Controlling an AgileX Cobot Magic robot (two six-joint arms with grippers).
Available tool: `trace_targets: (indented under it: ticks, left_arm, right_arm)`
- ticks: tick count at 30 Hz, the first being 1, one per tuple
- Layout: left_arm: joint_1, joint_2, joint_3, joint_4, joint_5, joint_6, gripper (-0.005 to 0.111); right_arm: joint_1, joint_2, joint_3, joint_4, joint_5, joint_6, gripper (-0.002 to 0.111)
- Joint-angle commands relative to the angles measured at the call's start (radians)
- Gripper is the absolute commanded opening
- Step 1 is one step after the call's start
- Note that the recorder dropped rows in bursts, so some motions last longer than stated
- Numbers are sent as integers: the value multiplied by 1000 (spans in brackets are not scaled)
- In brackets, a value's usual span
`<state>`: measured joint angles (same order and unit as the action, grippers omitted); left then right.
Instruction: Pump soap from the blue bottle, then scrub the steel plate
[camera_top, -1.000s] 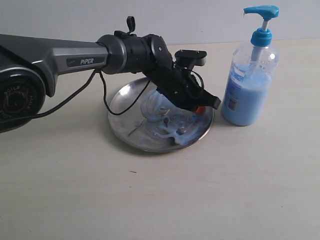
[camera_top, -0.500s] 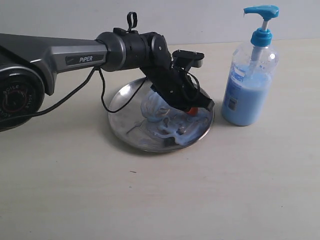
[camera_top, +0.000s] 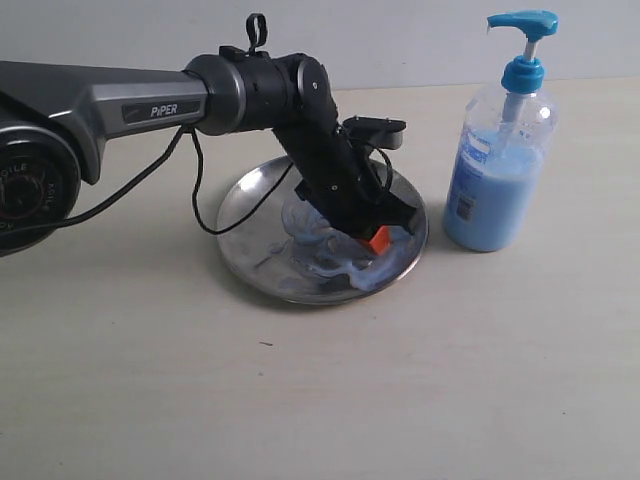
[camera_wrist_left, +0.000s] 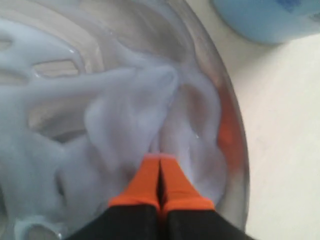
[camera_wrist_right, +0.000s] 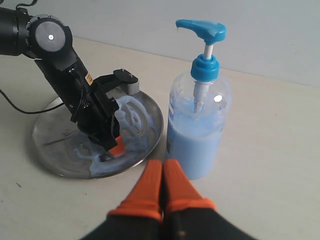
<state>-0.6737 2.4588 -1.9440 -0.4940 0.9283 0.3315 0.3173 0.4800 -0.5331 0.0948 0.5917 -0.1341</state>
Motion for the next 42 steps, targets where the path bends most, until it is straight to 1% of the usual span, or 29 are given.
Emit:
trace_targets:
  ticks: [1, 8, 11, 16, 18, 21, 26, 28, 34, 39, 42]
  left_arm:
    - [-2, -11, 3, -43, -62, 4, 0]
    - [-6, 1, 3, -45, -239, 4, 0]
    - [-6, 16, 3, -50, -266, 4, 0]
    - [-6, 31, 3, -66, -261, 4, 0]
    - [-6, 29, 3, -110, -247, 4, 0]
    - [-6, 20, 3, -147, -206, 8, 0]
    - [-6, 6, 3, -143, -134, 32, 0]
    - [-6, 5, 3, -124, -99, 35, 0]
    - [-6, 5, 3, 24, -12, 10, 0]
    - [-6, 2, 3, 153, -18, -66, 0]
    - [-6, 2, 3, 197, -72, -109, 0]
  right_arm:
    - [-3, -4, 2, 2, -6, 5, 0]
    - [-3, -4, 2, 2, -6, 5, 0]
    - [-3, -4, 2, 2, -6, 5, 0]
    - [-3, -4, 2, 2, -6, 5, 0]
    - [-3, -4, 2, 2, -6, 5, 0]
    - [-3, -4, 2, 2, -6, 5, 0]
    - [-3, -4, 2, 2, -6, 5, 0]
    - [-3, -4, 2, 2, -6, 5, 0]
    - [-3, -4, 2, 2, -6, 5, 0]
    - [-3, -4, 2, 2, -6, 5, 0]
    - [-3, -4, 2, 2, -6, 5, 0]
